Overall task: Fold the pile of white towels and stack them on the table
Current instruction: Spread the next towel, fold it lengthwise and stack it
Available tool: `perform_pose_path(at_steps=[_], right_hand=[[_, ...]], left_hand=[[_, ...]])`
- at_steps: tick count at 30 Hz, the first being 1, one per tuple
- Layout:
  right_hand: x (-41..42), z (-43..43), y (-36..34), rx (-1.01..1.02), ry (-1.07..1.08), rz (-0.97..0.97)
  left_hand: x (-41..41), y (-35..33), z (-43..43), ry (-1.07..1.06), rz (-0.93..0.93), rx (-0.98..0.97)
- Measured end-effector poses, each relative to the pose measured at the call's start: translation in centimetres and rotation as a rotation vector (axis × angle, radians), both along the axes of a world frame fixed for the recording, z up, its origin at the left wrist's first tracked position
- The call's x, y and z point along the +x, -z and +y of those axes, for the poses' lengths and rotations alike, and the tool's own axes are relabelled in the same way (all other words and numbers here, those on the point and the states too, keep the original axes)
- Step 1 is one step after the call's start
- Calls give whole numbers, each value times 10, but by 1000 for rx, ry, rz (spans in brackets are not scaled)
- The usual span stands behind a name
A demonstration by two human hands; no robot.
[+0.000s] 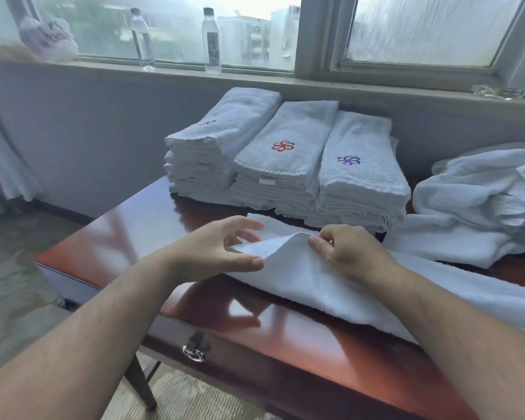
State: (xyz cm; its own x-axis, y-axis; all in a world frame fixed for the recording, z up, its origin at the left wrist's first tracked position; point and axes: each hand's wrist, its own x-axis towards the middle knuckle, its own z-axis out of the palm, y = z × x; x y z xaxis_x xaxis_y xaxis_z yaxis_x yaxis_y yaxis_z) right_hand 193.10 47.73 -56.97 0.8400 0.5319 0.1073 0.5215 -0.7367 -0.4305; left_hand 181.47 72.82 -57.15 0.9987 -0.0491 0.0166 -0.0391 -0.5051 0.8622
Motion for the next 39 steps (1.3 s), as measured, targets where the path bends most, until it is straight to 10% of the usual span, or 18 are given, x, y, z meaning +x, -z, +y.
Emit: perform_pose_path(at_steps=[8,20,28,39], right_hand=[[12,-1,6,-67,-5,-109],[30,2,16,-120,53,-223],[25,-11,19,-43,-12,-162],[20,-8,19,-54,27,-204]], left_hand=[[20,-8,6,45,-21,185],[70,7,-18,-590,10,623],[54,-2,5,-200,167,384],[56,-2,-37,-545,-287,823]])
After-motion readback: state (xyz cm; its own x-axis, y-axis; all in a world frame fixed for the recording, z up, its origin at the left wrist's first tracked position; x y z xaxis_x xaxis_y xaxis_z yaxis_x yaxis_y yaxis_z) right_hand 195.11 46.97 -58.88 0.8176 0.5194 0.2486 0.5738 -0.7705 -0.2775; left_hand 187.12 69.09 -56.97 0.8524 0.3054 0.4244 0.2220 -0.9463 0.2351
